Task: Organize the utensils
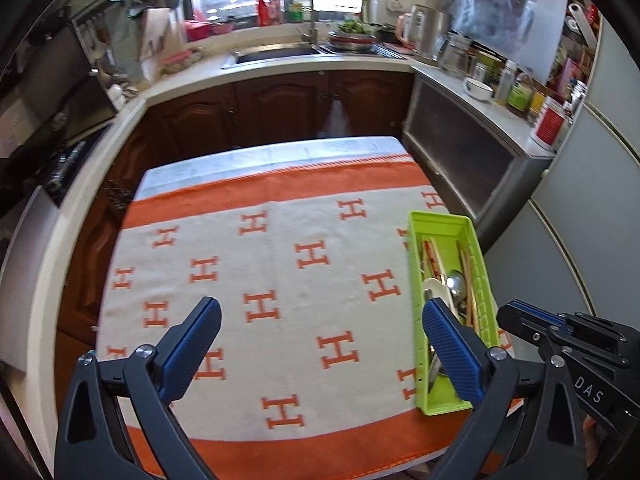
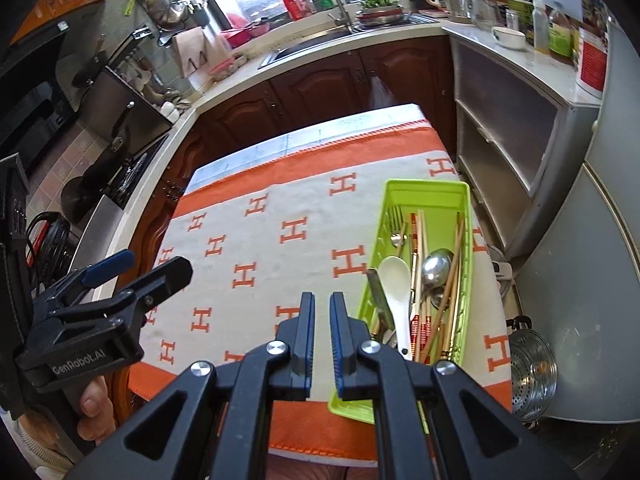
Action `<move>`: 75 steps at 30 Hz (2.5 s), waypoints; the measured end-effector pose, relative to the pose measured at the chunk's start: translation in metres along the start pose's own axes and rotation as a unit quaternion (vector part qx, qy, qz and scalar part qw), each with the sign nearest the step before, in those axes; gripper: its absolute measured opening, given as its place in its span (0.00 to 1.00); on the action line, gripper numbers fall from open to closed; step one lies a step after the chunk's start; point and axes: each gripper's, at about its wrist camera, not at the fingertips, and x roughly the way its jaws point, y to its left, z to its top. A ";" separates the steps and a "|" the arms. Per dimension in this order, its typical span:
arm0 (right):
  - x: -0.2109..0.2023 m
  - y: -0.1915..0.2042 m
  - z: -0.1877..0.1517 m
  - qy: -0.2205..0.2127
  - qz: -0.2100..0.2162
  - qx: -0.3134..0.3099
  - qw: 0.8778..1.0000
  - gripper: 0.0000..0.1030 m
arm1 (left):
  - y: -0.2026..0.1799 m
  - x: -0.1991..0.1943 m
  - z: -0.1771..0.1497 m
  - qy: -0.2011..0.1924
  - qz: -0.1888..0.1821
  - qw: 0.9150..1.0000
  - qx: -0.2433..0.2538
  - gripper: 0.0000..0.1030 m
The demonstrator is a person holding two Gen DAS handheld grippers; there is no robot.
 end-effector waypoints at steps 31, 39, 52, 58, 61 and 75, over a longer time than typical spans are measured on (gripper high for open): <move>-0.036 0.066 0.011 -0.029 0.020 -0.084 0.996 0.34 | 0.033 -0.044 -0.009 -0.016 0.056 0.996 -0.072 0.99; -0.033 0.065 0.012 -0.029 0.018 -0.077 0.996 0.34 | 0.033 -0.042 -0.009 -0.013 0.054 0.996 -0.067 0.99; -0.031 0.063 0.011 -0.025 0.018 -0.071 0.997 0.34 | 0.034 -0.041 -0.011 -0.009 0.052 0.996 -0.065 0.99; -0.028 0.065 0.007 -0.022 0.018 -0.071 0.997 0.34 | 0.035 -0.040 -0.016 -0.006 0.050 0.997 -0.064 0.99; -0.027 0.067 0.005 -0.021 0.018 -0.072 0.997 0.34 | 0.035 -0.040 -0.016 -0.005 0.050 0.997 -0.064 0.99; -0.027 0.068 0.005 -0.020 0.017 -0.071 0.997 0.34 | 0.035 -0.038 -0.018 -0.003 0.051 0.997 -0.059 0.99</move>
